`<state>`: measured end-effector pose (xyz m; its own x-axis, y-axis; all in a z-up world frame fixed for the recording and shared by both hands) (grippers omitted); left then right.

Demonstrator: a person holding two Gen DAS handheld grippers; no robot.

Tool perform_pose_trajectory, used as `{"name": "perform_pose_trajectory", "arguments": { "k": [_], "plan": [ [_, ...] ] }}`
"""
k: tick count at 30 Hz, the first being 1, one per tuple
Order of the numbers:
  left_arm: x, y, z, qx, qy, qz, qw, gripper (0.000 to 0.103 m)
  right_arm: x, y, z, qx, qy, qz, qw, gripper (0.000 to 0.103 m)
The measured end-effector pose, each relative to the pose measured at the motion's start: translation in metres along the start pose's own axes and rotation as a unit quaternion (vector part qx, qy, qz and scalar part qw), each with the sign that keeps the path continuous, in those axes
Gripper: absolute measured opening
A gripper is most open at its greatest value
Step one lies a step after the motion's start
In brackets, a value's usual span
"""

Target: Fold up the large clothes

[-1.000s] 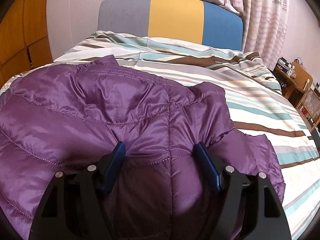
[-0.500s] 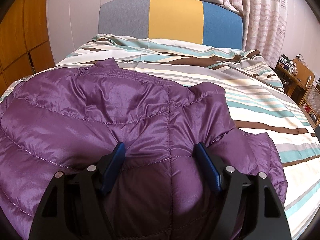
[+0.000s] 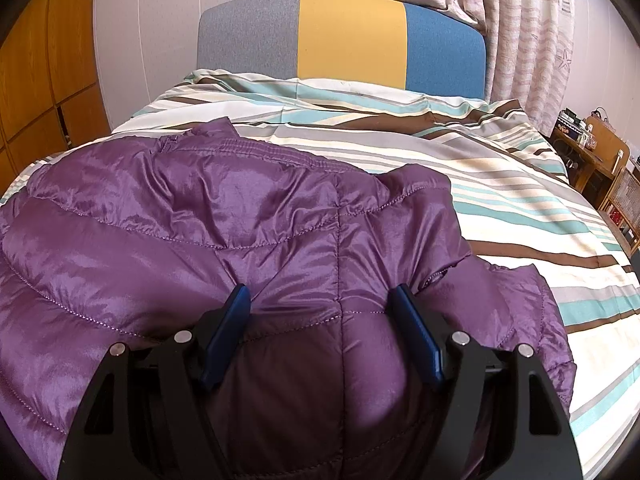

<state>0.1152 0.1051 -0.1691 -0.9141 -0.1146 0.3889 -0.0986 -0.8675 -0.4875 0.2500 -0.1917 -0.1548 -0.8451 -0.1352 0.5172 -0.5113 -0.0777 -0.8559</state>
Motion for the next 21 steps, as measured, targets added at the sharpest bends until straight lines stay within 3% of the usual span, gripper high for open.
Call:
{"name": "perform_pose_trajectory", "arguments": {
  "k": [2,5,10,15,19,21],
  "plan": [
    [-0.006,-0.002,-0.002,-0.001,-0.004,-0.013,0.9999,0.054,0.005,0.000,0.003,-0.008,-0.008,0.011,1.000,0.073],
    [-0.003,0.001,-0.005,-0.008,0.003,-0.021,0.9997,0.044,0.025,-0.006,0.012,-0.038,-0.032,0.053,0.997,0.073],
    [0.007,0.005,-0.009,-0.020,0.023,-0.014,0.9994,0.044,0.073,-0.001,0.008,-0.057,-0.084,0.060,0.993,0.072],
    [0.017,0.010,-0.005,-0.037,0.033,-0.006,0.9988,0.052,0.115,0.016,-0.030,0.015,-0.130,0.068,0.989,0.072],
    [0.016,0.011,-0.003,-0.044,0.024,-0.013,0.9987,0.052,0.103,0.037,-0.055,0.066,-0.104,0.045,0.991,0.071],
    [0.014,0.008,-0.005,-0.034,0.018,-0.017,0.9991,0.042,0.085,0.047,-0.062,0.077,-0.101,0.003,0.992,0.071]
  ]
}}
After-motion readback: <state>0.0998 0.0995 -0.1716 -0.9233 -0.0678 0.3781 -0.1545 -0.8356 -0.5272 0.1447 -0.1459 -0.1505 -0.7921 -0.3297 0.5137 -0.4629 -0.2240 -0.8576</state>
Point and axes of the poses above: each gripper's, at about its wrist camera, not at the fingertips, and x roughly against the way its jaws point, z to its right, y to its underside, the point moved 2 cm from there along -x, roughly the way its jaws point, and after that the axes turned 13 degrees about z, right-handed, at the moved point
